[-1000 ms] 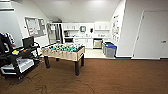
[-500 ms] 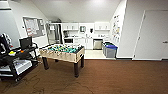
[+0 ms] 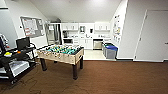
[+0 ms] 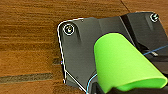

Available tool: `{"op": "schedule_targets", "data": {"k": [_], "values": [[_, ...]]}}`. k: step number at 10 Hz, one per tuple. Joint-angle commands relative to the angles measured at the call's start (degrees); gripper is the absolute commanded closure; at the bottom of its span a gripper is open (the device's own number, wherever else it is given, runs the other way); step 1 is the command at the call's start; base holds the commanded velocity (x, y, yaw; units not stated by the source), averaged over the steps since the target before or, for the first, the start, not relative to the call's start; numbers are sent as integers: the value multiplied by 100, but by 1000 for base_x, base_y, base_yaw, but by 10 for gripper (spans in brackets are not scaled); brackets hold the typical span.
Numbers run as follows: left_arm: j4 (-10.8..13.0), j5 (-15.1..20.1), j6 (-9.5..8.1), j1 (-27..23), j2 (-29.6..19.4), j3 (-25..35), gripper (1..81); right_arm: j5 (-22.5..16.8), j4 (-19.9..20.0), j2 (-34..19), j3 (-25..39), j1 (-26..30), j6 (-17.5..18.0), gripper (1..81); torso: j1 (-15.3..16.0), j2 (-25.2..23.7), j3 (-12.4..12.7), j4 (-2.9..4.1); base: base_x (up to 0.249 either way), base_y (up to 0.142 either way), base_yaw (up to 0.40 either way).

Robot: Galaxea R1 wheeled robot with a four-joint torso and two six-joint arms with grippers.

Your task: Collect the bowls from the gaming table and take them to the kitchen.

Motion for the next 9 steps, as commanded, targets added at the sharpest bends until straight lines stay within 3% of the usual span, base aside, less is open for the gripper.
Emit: {"op": "schedule_targets", "data": {"k": [1, 9], "values": [[59, 256, 14, -299, -97, -25, 811, -266, -39, -68, 4, 261, -14, 811, 0, 0, 0, 0, 168, -86, 0], [68, 256, 14, -299, -71, -25, 811, -266, -39, -59, -13, 243, -14, 811, 2, -2, 0, 0, 168, -86, 0]]}}
